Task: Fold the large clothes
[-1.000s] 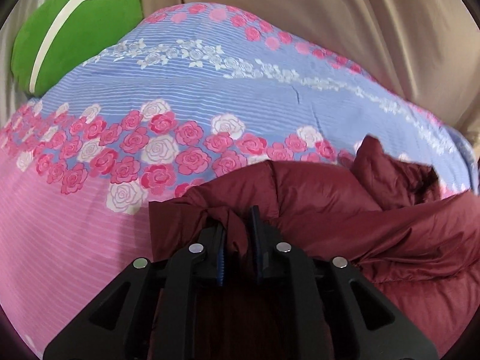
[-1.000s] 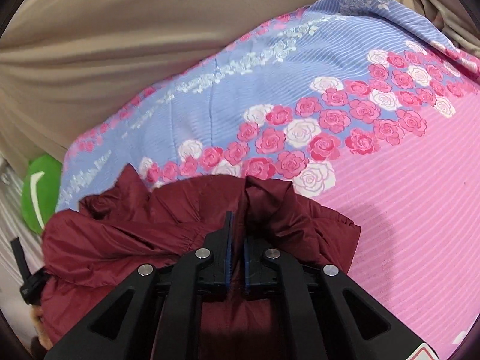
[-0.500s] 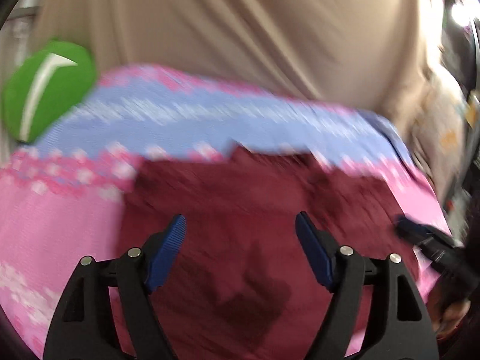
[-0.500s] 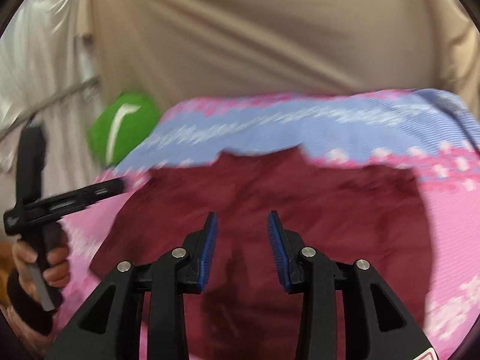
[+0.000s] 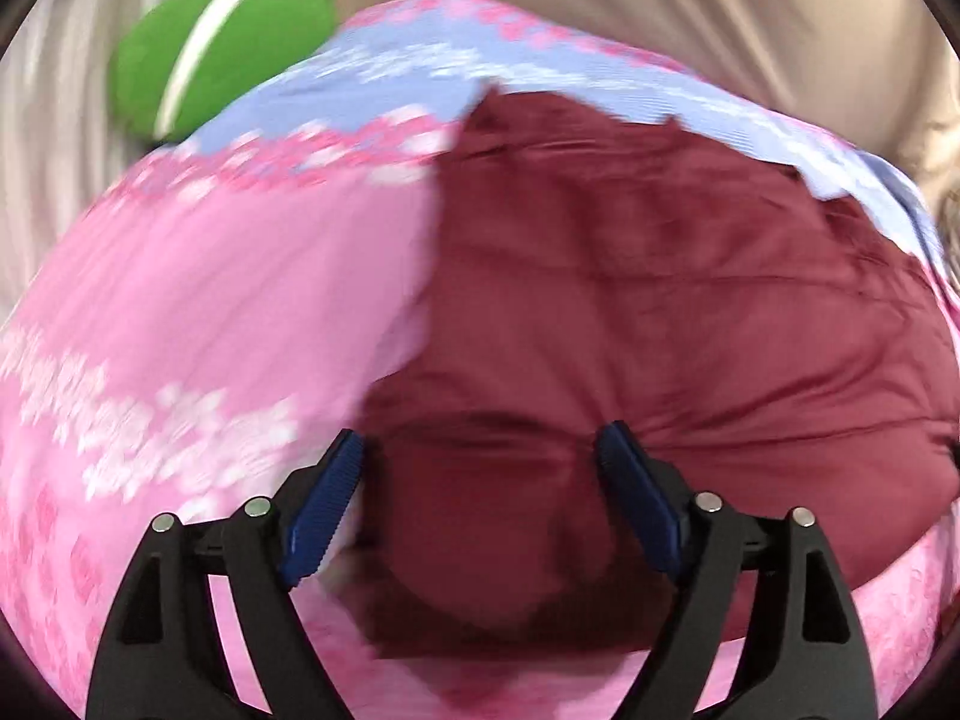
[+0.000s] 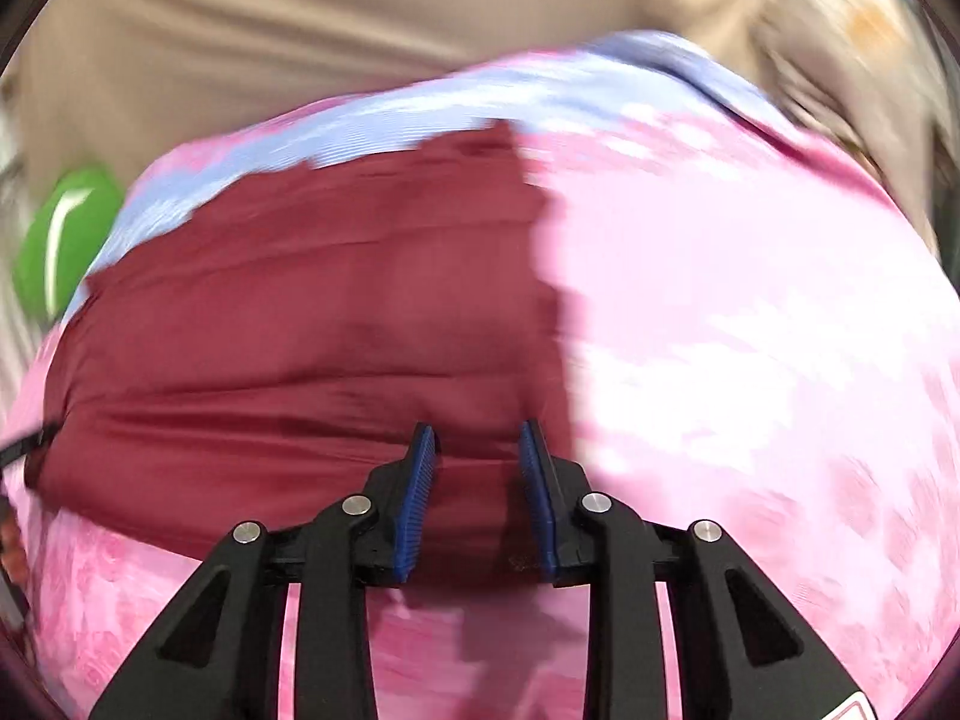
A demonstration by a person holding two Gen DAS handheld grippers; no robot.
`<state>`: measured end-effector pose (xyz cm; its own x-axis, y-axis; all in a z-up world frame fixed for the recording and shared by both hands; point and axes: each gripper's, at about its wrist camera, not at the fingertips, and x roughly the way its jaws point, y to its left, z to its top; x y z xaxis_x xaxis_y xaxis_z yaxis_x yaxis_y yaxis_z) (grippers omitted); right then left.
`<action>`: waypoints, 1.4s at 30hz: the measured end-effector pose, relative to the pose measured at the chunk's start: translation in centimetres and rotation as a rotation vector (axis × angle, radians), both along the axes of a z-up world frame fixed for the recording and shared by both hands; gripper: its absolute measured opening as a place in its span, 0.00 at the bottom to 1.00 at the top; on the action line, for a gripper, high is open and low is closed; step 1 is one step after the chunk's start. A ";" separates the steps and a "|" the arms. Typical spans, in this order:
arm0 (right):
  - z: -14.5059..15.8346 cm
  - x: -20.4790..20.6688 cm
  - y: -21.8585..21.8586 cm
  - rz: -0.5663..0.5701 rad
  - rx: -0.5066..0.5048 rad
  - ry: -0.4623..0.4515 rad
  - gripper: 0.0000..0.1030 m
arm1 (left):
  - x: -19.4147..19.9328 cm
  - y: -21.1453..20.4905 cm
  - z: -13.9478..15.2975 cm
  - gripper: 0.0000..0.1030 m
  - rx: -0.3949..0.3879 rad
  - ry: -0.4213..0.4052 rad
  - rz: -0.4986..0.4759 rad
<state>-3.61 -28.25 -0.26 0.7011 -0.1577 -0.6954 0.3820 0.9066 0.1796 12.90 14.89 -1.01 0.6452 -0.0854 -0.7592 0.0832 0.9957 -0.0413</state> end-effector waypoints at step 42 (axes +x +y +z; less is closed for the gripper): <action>1.2 20.0 -8.1 -0.026 0.184 0.016 0.05 | 19.7 -1.5 1.2 0.06 -0.068 0.008 0.104</action>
